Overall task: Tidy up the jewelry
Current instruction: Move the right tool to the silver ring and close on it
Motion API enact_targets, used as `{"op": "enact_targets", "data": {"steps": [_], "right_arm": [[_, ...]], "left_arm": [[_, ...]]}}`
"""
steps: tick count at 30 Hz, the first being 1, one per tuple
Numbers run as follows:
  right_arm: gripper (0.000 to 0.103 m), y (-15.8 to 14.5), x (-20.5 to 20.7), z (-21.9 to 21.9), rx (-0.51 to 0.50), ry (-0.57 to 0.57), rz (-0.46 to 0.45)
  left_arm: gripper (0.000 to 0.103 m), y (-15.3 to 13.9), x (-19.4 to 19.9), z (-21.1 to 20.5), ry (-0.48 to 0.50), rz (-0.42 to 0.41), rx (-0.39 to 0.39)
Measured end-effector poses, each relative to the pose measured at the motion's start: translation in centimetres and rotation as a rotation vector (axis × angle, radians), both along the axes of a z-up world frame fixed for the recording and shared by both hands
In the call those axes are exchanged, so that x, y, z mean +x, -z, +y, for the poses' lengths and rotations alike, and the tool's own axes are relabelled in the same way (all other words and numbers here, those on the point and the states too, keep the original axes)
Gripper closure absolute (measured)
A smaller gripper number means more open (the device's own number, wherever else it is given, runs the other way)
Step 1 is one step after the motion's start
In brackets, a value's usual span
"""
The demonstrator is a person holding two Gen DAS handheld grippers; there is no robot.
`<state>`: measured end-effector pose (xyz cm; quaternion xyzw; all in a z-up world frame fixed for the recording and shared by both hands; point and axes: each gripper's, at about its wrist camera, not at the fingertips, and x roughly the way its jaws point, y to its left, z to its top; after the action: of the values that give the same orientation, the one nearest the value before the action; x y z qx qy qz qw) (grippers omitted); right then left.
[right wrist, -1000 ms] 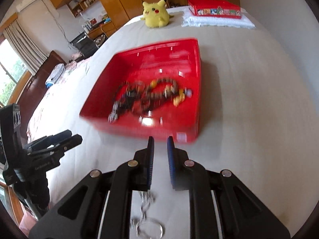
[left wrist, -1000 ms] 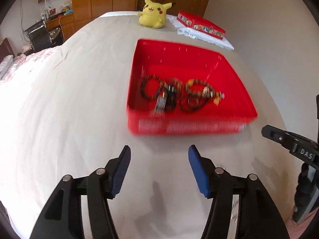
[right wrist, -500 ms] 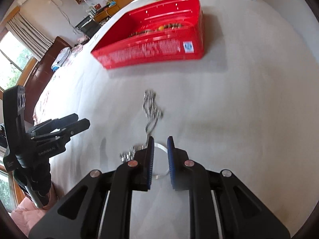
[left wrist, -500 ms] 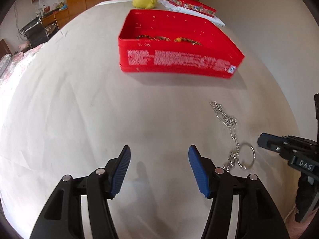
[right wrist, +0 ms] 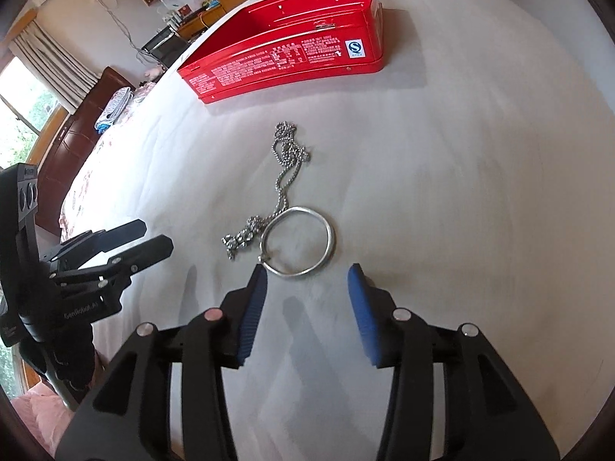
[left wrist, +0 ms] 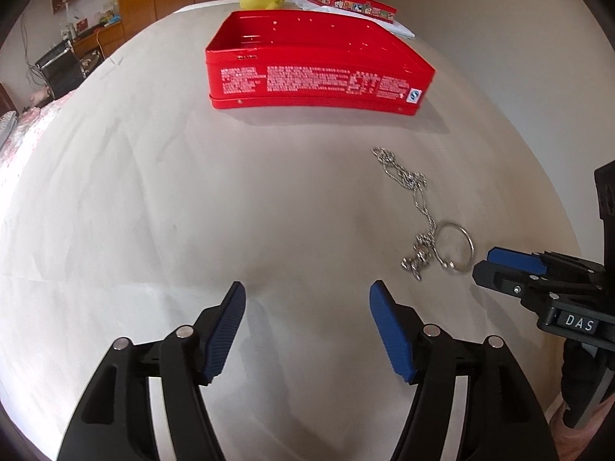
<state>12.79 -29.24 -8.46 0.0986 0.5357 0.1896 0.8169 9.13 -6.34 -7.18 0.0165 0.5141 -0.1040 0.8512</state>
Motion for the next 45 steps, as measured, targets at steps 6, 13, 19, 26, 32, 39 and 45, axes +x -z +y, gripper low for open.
{"op": "enact_targets", "data": {"steps": [6,13,19,26,32,39,45], "right_arm": [[0.05,0.0,-0.1,0.7,-0.029,-0.014,-0.018],[0.048,0.1,0.8,1.4,-0.07,-0.03,-0.025],[0.048,0.1,1.5,1.6,-0.076,-0.024,-0.023],[0.046,0.1,1.4,2.5,-0.119,-0.043,-0.034],[0.046,0.3,1.3,4.0,-0.171,-0.07,-0.048],[0.056,0.4,1.0,4.8,-0.226,-0.071,-0.081],[0.056,-0.2,1.0,3.3,-0.171,-0.039,-0.061]], "left_arm": [[0.035,0.4,-0.5,-0.1,0.011,0.015,-0.01],[0.035,0.4,-0.1,1.0,-0.037,0.022,-0.01],[0.034,0.7,0.6,1.4,-0.065,0.017,0.005],[0.028,0.7,1.3,1.5,-0.08,0.003,0.009],[0.026,0.8,1.4,1.8,-0.088,0.009,-0.004],[0.025,0.8,1.5,1.9,-0.088,0.017,-0.008],[0.025,0.8,1.6,1.0,-0.061,0.03,-0.008]]}}
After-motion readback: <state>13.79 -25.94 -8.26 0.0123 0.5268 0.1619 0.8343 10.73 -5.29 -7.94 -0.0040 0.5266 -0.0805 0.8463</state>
